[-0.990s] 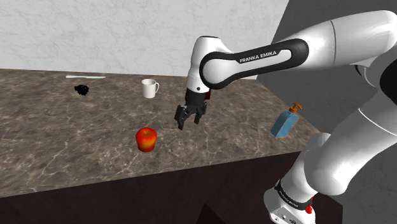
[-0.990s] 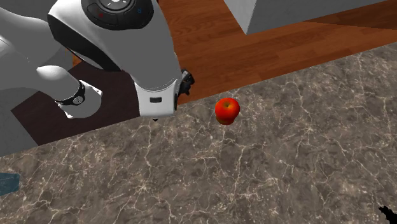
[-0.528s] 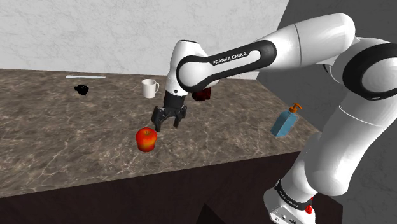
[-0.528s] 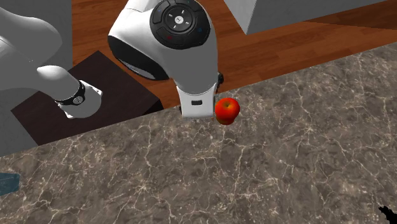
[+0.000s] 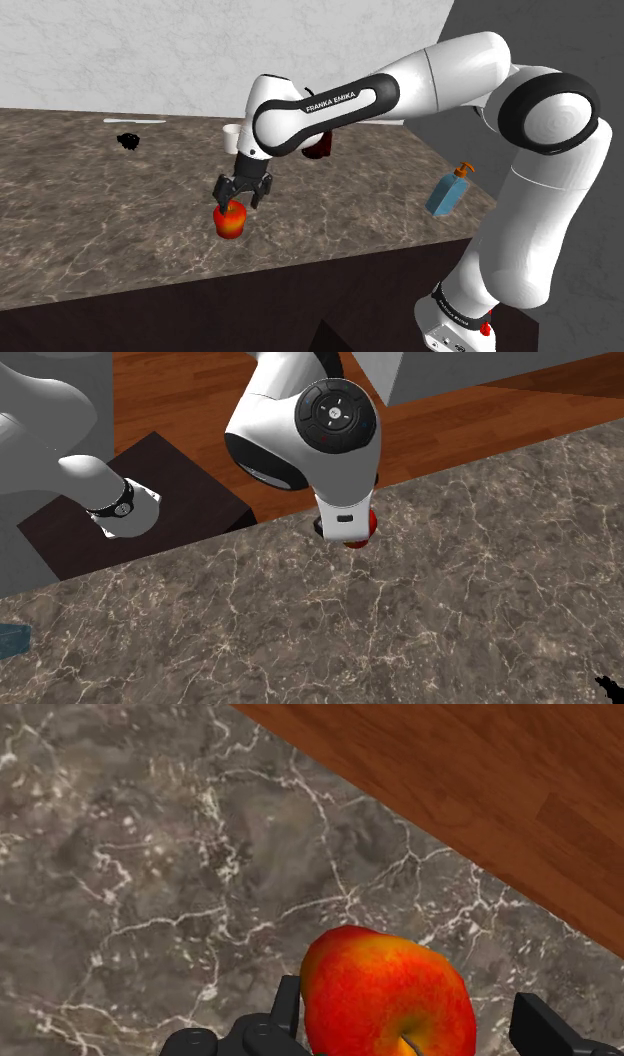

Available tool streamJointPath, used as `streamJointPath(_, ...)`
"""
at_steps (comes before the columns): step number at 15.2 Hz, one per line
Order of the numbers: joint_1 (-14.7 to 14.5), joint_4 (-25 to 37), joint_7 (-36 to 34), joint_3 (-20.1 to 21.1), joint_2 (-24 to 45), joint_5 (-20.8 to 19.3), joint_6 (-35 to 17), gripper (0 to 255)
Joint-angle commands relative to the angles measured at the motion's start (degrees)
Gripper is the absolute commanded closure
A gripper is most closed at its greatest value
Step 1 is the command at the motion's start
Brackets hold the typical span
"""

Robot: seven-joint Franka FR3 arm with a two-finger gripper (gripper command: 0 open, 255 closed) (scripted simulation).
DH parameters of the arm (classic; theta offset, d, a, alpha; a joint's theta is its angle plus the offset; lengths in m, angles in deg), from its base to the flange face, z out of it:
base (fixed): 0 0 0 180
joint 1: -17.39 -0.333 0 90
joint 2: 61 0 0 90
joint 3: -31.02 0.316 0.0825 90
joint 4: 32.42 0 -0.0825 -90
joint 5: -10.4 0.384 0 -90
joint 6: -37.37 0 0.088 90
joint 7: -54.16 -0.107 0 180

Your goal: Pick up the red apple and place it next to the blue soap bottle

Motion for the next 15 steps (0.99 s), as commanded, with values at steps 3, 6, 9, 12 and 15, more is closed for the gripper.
streamJointPath(3,-0.6,-0.8,0.0,0.2,2.0,0.0,-2.9,0)
streamJointPath(6,-0.6,-0.8,0.0,0.2,2.0,0.0,-2.9,0)
streamJointPath(9,-0.6,-0.8,0.0,0.2,2.0,0.0,-2.9,0)
streamJointPath(12,-0.6,-0.8,0.0,0.2,2.0,0.0,-2.9,255)
streamJointPath(15,-0.6,-0.8,0.0,0.2,2.0,0.0,-2.9,255)
